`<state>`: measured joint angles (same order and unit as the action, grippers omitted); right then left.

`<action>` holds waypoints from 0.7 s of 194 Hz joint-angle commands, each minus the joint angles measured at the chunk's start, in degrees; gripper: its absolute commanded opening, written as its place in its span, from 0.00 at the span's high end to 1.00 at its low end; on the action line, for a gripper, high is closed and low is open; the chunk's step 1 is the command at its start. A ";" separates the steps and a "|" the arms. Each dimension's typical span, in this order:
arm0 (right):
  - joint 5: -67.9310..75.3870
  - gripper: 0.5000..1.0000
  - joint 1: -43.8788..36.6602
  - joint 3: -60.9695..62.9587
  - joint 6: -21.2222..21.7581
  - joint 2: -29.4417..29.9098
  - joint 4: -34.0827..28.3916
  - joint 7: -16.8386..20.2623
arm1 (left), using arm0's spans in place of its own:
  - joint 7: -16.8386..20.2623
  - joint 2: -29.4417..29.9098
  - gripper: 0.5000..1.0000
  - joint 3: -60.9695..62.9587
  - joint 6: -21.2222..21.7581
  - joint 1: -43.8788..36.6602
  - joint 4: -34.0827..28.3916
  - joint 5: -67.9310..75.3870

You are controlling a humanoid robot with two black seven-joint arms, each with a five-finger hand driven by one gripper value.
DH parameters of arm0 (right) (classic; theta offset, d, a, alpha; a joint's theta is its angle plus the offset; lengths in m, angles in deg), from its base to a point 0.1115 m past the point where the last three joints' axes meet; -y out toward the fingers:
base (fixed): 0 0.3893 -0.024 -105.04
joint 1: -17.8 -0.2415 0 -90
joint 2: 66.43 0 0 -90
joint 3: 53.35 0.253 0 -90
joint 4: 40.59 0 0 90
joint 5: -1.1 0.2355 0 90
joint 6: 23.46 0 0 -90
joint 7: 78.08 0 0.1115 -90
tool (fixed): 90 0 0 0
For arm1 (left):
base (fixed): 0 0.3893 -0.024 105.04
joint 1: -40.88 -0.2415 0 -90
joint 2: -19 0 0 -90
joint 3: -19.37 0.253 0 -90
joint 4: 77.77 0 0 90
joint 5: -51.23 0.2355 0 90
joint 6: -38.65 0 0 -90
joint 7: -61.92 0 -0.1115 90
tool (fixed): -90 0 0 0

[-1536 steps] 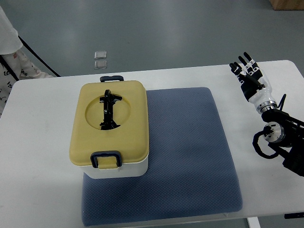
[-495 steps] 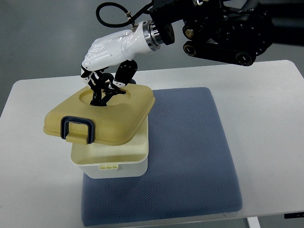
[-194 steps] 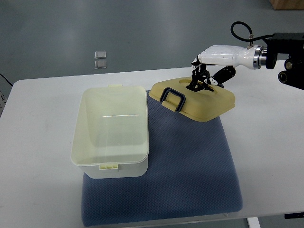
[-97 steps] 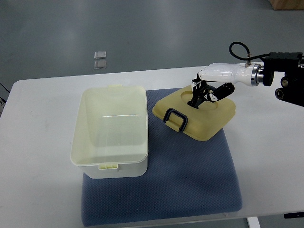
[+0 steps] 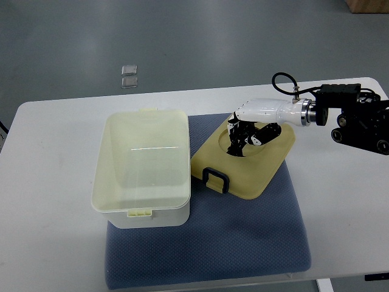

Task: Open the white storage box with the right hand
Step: 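Lower the yellow lid onto the mat beside the box, then open the right hand and release the lid handle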

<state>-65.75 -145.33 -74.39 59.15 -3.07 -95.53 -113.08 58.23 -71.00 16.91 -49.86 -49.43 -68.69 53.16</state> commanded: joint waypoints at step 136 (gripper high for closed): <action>19.92 0.14 10.29 21.13 9.94 -0.16 0.18 0.00 | 0.00 0.00 0.00 0.00 0.00 0.04 -0.04 0.00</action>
<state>-52.08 -138.94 -60.24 64.66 -3.72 -95.42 -113.08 58.22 -71.00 16.91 -49.86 -49.41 -68.70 53.16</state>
